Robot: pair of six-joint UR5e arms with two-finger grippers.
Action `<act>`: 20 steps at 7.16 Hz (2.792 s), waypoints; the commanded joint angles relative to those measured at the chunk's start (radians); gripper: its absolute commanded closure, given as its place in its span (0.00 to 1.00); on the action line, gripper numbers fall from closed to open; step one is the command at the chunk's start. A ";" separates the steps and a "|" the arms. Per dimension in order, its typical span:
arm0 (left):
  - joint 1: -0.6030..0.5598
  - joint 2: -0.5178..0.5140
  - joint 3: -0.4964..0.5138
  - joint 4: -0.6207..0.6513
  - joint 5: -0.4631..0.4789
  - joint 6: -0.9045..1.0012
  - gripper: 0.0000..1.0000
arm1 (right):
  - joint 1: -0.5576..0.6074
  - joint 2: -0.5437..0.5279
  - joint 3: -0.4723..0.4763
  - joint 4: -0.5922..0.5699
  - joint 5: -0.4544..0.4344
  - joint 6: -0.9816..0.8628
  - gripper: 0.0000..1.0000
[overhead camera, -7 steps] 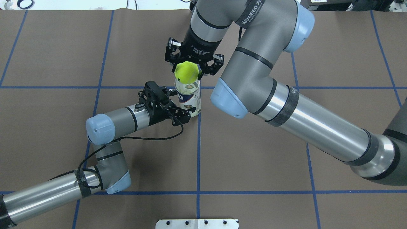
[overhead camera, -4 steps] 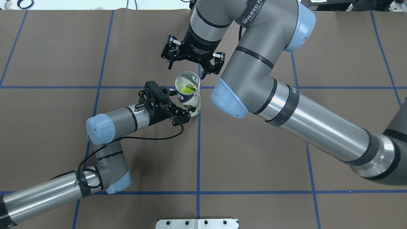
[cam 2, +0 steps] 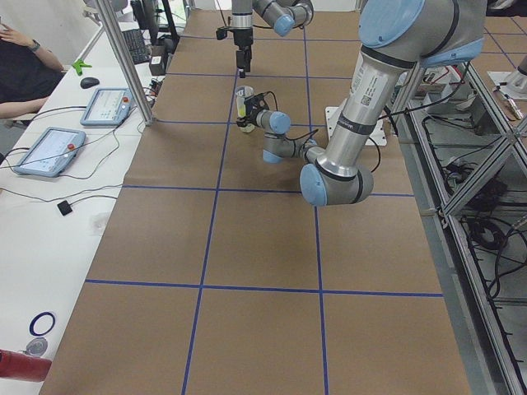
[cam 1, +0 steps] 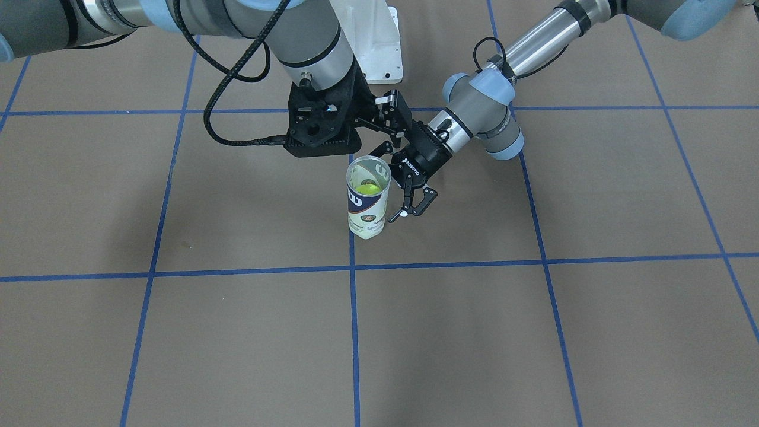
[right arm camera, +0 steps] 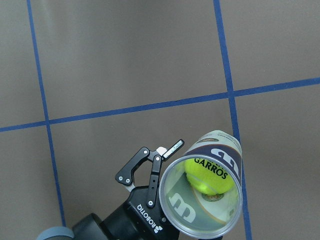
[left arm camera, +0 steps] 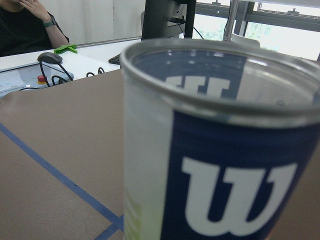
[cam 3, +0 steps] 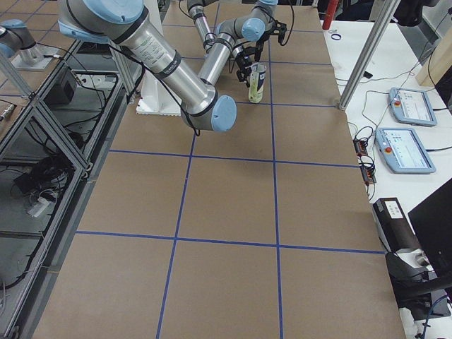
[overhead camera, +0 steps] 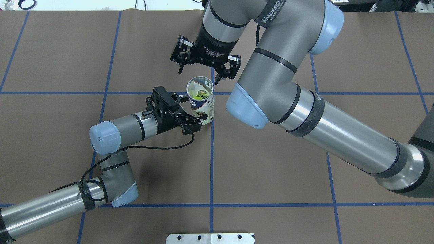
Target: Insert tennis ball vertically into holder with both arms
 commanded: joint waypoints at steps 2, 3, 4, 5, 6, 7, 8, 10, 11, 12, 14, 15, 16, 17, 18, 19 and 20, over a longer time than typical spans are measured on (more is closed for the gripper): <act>-0.002 0.124 -0.122 0.005 -0.033 -0.001 0.01 | 0.024 -0.011 0.020 -0.008 0.003 -0.002 0.01; -0.006 0.172 -0.156 0.005 -0.058 0.000 0.01 | 0.035 -0.035 0.044 -0.009 0.011 -0.005 0.01; -0.014 0.204 -0.187 0.011 -0.070 -0.001 0.01 | 0.065 -0.070 0.075 -0.008 0.014 -0.016 0.01; -0.035 0.220 -0.209 0.029 -0.111 -0.001 0.01 | 0.114 -0.124 0.131 -0.009 0.021 -0.036 0.01; -0.099 0.252 -0.270 0.125 -0.177 -0.001 0.01 | 0.194 -0.190 0.164 -0.015 0.078 -0.100 0.01; -0.203 0.281 -0.361 0.318 -0.291 -0.001 0.01 | 0.272 -0.253 0.167 -0.015 0.109 -0.167 0.01; -0.292 0.273 -0.408 0.522 -0.410 -0.003 0.01 | 0.331 -0.325 0.165 -0.015 0.118 -0.273 0.01; -0.517 0.269 -0.408 0.878 -0.620 0.002 0.01 | 0.426 -0.470 0.141 -0.015 0.112 -0.525 0.01; -0.616 0.269 -0.395 0.963 -0.685 0.085 0.01 | 0.508 -0.527 0.082 -0.017 0.110 -0.749 0.01; -0.688 0.270 -0.387 1.137 -0.722 0.185 0.01 | 0.580 -0.561 -0.012 -0.015 0.109 -0.962 0.01; -0.896 0.278 -0.382 1.379 -0.894 0.218 0.01 | 0.700 -0.592 -0.147 -0.012 0.115 -1.224 0.01; -0.966 0.280 -0.378 1.389 -0.888 0.367 0.01 | 0.704 -0.668 -0.120 0.020 0.104 -1.246 0.01; -1.012 0.299 -0.317 1.392 -0.883 0.476 0.01 | 0.704 -0.707 -0.131 0.082 0.085 -1.250 0.01; -1.017 0.377 -0.275 1.360 -0.880 0.529 0.01 | 0.705 -0.750 -0.123 0.124 0.087 -1.248 0.01; -1.017 0.390 -0.229 1.351 -0.879 0.520 0.00 | 0.704 -0.768 -0.121 0.127 0.081 -1.245 0.01; -1.025 0.393 -0.223 1.352 -0.877 0.513 0.00 | 0.705 -0.772 -0.131 0.126 0.084 -1.240 0.01; -1.041 0.398 -0.210 1.350 -0.879 0.513 0.00 | 0.713 -0.782 -0.128 0.117 0.094 -1.239 0.01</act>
